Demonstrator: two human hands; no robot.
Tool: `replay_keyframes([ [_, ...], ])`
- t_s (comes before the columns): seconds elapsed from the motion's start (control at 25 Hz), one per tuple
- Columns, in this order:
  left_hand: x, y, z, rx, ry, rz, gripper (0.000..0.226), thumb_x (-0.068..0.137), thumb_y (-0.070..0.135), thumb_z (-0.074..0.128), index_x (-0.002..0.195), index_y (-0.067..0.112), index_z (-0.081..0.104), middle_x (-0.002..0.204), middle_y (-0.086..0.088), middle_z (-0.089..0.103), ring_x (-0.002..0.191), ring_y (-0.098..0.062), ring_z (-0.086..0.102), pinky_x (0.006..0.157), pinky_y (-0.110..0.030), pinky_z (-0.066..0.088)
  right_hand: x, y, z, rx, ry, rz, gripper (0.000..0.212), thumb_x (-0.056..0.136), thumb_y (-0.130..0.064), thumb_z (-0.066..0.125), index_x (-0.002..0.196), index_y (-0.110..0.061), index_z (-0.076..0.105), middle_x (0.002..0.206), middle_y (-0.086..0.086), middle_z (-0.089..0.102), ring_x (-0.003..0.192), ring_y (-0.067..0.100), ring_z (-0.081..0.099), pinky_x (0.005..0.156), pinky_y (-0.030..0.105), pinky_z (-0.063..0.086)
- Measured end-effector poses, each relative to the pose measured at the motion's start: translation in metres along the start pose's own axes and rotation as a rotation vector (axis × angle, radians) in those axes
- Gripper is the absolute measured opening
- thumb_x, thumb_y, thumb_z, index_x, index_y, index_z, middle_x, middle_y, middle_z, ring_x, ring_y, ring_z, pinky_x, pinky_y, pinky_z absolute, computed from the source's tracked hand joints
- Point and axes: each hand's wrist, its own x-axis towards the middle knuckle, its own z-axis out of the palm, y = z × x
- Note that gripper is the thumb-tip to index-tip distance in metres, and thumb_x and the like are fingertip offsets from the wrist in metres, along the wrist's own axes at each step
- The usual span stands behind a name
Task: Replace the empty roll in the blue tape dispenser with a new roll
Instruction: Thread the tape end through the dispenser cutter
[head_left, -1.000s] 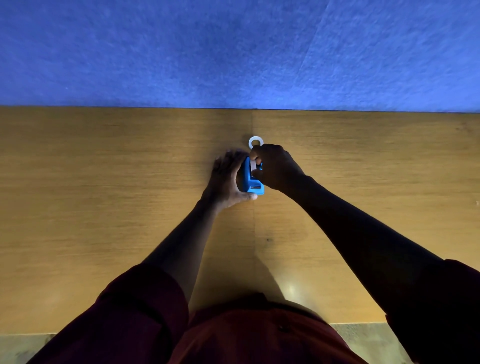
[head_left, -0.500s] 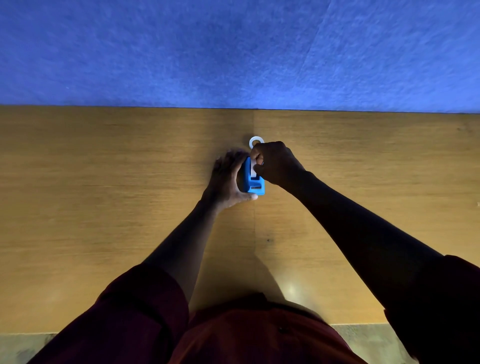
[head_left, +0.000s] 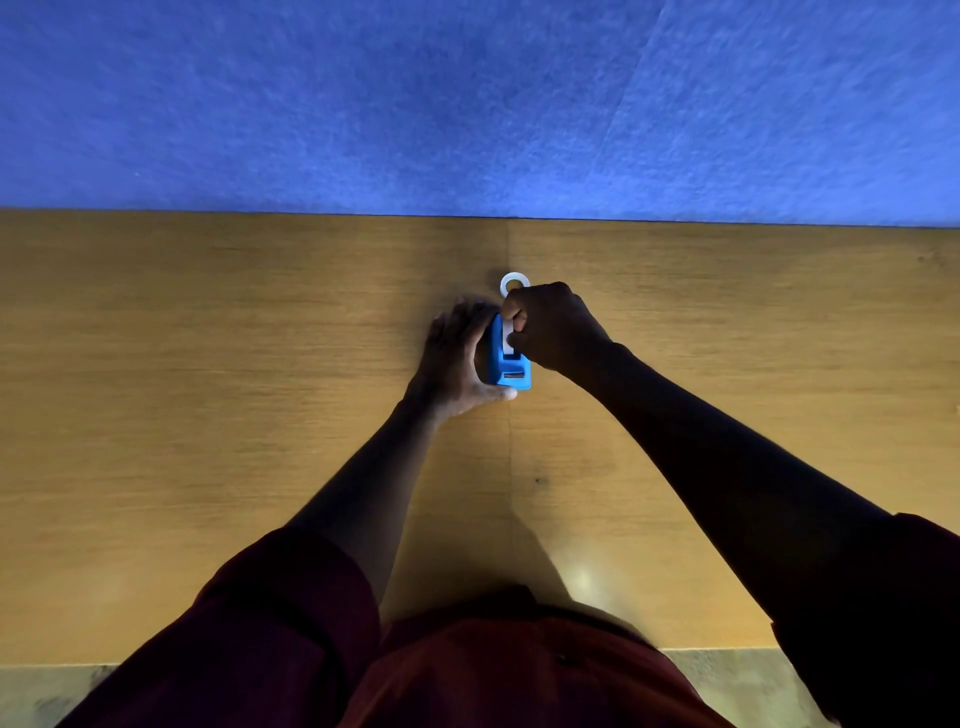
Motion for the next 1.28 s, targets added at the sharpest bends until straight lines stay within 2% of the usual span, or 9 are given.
replay_keyframes([
  [0.16,0.0,-0.001,0.001,-0.01,-0.001,-0.006,0.118,0.064,0.053,0.089,0.158,0.021,0.025,0.165,-0.009,0.027,0.155,-0.03,0.019,0.128,-0.053,0.015,0.001,0.001,0.001,-0.007,0.015,0.02,0.017,0.091,-0.016,0.07,0.107,-0.012,0.072,0.102,0.006,0.076,0.085,0.016,0.074,0.075,0.033,0.062],
  [0.36,-0.002,0.0,0.0,-0.012,0.014,0.002,0.118,0.064,0.051,0.09,0.158,0.018,0.025,0.164,-0.01,0.029,0.155,-0.032,0.02,0.128,-0.05,0.014,0.006,0.002,0.003,-0.017,-0.004,0.039,0.021,0.087,-0.012,0.072,0.107,-0.012,0.071,0.102,0.007,0.075,0.087,0.018,0.073,0.077,0.036,0.062],
  [0.52,-0.001,0.001,-0.002,0.006,-0.012,0.003,0.118,0.066,0.052,0.089,0.159,0.017,0.025,0.165,-0.009,0.027,0.156,-0.029,0.019,0.126,-0.054,0.019,0.011,0.003,0.004,-0.051,-0.042,0.058,0.027,0.086,-0.015,0.073,0.112,-0.011,0.07,0.105,0.008,0.073,0.089,0.02,0.072,0.08,0.037,0.062],
  [0.64,-0.001,0.001,-0.003,0.006,-0.034,-0.01,0.117,0.068,0.052,0.088,0.16,0.018,0.024,0.167,-0.008,0.023,0.158,-0.028,0.014,0.127,-0.053,0.014,0.013,0.003,0.003,-0.059,-0.054,0.052,0.029,0.084,-0.016,0.075,0.112,-0.009,0.069,0.103,0.007,0.073,0.088,0.019,0.072,0.081,0.036,0.062],
  [0.76,-0.001,0.001,-0.002,0.02,-0.034,-0.004,0.114,0.068,0.053,0.088,0.158,0.018,0.027,0.166,-0.008,0.024,0.157,-0.028,0.016,0.126,-0.054,0.016,0.014,0.004,0.004,-0.058,-0.06,0.06,0.029,0.084,-0.016,0.075,0.111,-0.009,0.069,0.102,0.007,0.073,0.087,0.019,0.071,0.08,0.037,0.062],
  [0.96,-0.002,-0.002,0.002,0.004,-0.02,-0.01,0.119,0.067,0.053,0.088,0.161,0.019,0.022,0.169,-0.009,0.02,0.158,-0.028,0.01,0.13,-0.048,0.006,0.013,0.004,0.004,-0.087,-0.069,0.052,0.032,0.085,-0.018,0.075,0.114,-0.008,0.067,0.105,0.008,0.073,0.088,0.019,0.072,0.08,0.036,0.062],
  [1.08,-0.002,-0.002,0.003,-0.007,-0.004,-0.011,0.124,0.067,0.052,0.088,0.162,0.02,0.015,0.169,-0.011,0.019,0.158,-0.029,0.01,0.126,-0.041,-0.001,0.01,0.002,0.004,-0.1,-0.064,0.047,0.036,0.083,-0.017,0.077,0.115,-0.009,0.066,0.103,0.009,0.072,0.086,0.02,0.072,0.076,0.034,0.062],
  [1.28,-0.001,-0.003,0.003,-0.005,-0.015,-0.022,0.124,0.067,0.053,0.088,0.162,0.018,0.015,0.17,-0.009,0.019,0.159,-0.028,0.007,0.129,-0.048,0.004,-0.003,0.001,0.007,-0.033,0.002,0.024,0.031,0.08,-0.013,0.078,0.108,-0.011,0.066,0.097,0.005,0.072,0.083,0.016,0.071,0.072,0.033,0.062],
])
